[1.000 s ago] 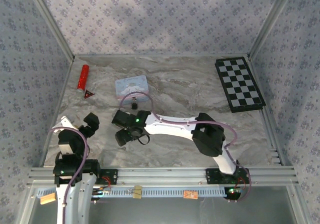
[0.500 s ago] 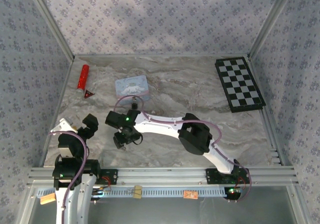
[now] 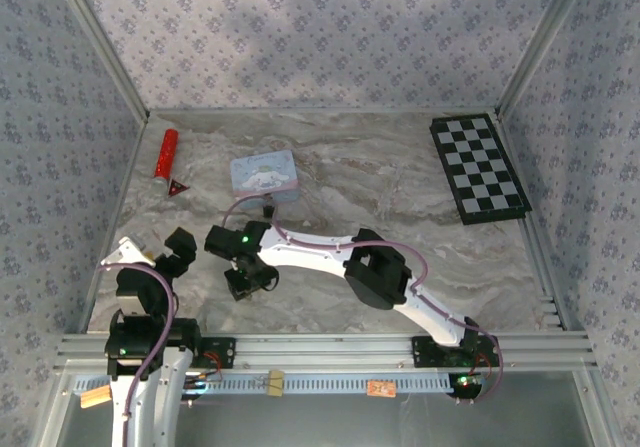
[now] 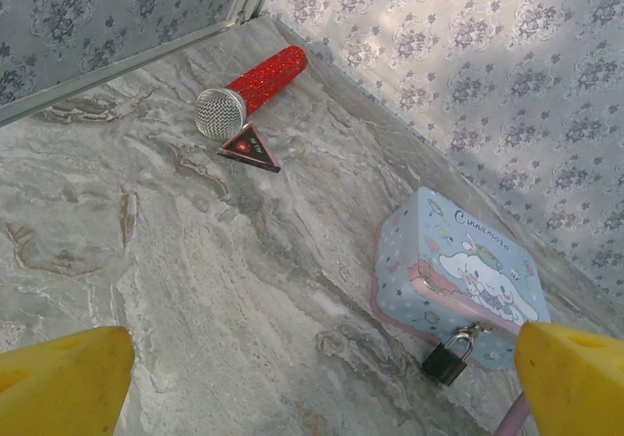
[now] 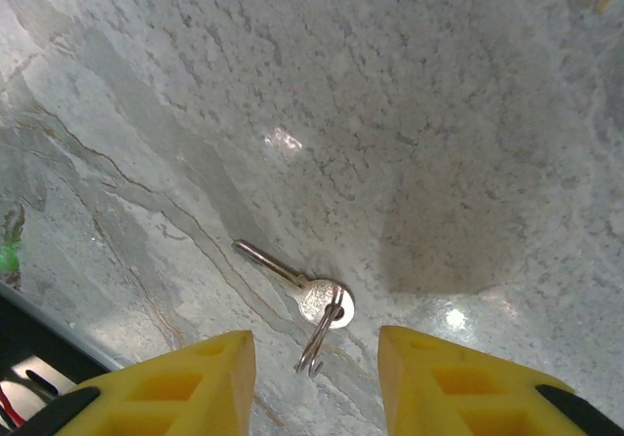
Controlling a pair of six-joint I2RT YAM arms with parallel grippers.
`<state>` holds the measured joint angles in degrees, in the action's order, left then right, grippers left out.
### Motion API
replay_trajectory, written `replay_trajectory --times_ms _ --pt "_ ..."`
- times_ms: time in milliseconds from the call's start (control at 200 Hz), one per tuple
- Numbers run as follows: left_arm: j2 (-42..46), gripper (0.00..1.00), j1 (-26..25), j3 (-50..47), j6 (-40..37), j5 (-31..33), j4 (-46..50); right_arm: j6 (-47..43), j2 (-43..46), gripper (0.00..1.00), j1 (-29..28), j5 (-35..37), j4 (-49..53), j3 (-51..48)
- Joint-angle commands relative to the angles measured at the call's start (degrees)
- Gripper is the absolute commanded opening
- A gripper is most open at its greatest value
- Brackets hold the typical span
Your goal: Unlock the padlock with the key
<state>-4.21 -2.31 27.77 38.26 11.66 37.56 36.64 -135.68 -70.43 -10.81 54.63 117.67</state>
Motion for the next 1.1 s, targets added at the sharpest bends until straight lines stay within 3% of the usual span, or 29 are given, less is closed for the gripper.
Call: replay_trajectory --times_ms 0,630,1099 --pt "0.5 1.0 -0.5 0.3 0.3 0.9 0.2 0.0 -1.5 0.37 -0.3 -1.6 3.4 1.9" --pt "0.1 1.0 -0.7 0.2 0.2 0.5 -0.2 -0.2 -2.8 0.23 0.2 -2.4 3.3 2.2" --pt "-0.4 1.0 -0.9 0.4 0.3 0.1 0.0 -0.1 -2.4 0.22 0.8 -2.1 1.3 -0.1"
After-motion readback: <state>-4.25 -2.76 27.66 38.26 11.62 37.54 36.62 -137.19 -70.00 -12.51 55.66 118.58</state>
